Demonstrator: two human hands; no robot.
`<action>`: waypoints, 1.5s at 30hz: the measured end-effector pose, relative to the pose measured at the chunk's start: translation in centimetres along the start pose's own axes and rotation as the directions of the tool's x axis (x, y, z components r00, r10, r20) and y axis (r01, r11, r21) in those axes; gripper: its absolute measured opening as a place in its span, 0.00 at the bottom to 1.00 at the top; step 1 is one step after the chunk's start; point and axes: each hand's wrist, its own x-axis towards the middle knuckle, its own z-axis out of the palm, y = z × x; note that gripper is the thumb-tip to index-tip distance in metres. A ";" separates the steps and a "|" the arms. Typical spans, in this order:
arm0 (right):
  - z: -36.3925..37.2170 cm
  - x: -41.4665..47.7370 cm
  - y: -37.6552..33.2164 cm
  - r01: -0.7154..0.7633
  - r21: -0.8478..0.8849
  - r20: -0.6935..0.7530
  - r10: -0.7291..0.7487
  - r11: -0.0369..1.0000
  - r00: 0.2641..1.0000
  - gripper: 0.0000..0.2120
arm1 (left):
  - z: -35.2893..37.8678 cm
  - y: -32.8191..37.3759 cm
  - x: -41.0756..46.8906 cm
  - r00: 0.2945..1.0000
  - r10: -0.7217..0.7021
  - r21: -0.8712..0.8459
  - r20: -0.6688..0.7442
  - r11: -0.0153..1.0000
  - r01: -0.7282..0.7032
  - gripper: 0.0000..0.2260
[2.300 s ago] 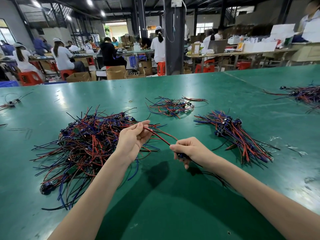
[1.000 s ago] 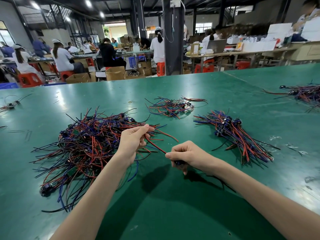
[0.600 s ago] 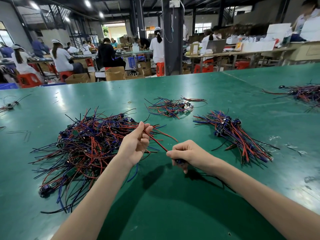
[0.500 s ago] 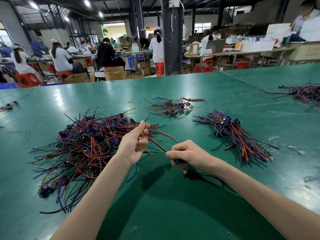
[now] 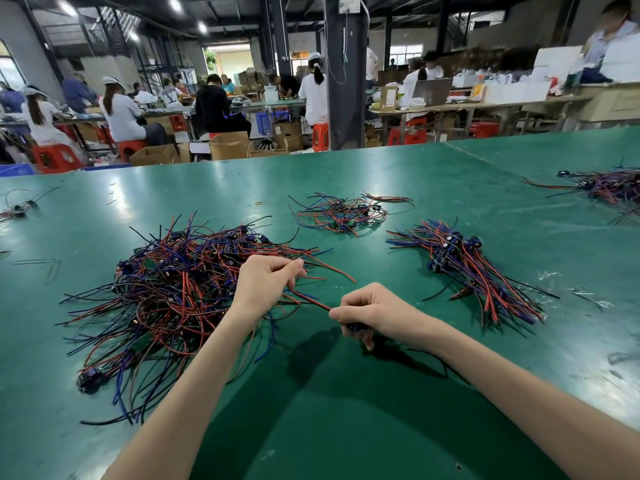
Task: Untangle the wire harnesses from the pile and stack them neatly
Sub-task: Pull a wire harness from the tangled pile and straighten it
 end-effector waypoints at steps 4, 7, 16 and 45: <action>0.2 0.1 0.0 -0.006 -0.032 0.016 0.007 0.999 1.000 0.17 | 0.0 0.2 -0.2 0.997 0.069 0.328 0.028 0.942 -0.074 0.11; 0.1 0.0 0.0 -0.016 -0.038 0.008 0.016 0.999 1.000 0.17 | -0.1 0.5 -0.2 0.998 0.060 0.230 0.018 0.971 -0.063 0.12; 0.0 -0.1 -0.5 -0.008 0.028 -0.016 0.009 1.000 1.000 0.17 | -0.7 0.5 -0.1 0.952 -0.303 -0.438 0.053 0.849 0.294 0.10; -0.2 -0.3 -0.4 -0.007 0.076 0.015 0.006 0.997 1.000 0.16 | 0.2 0.2 -0.8 0.870 0.434 0.452 -0.234 0.841 -0.298 0.13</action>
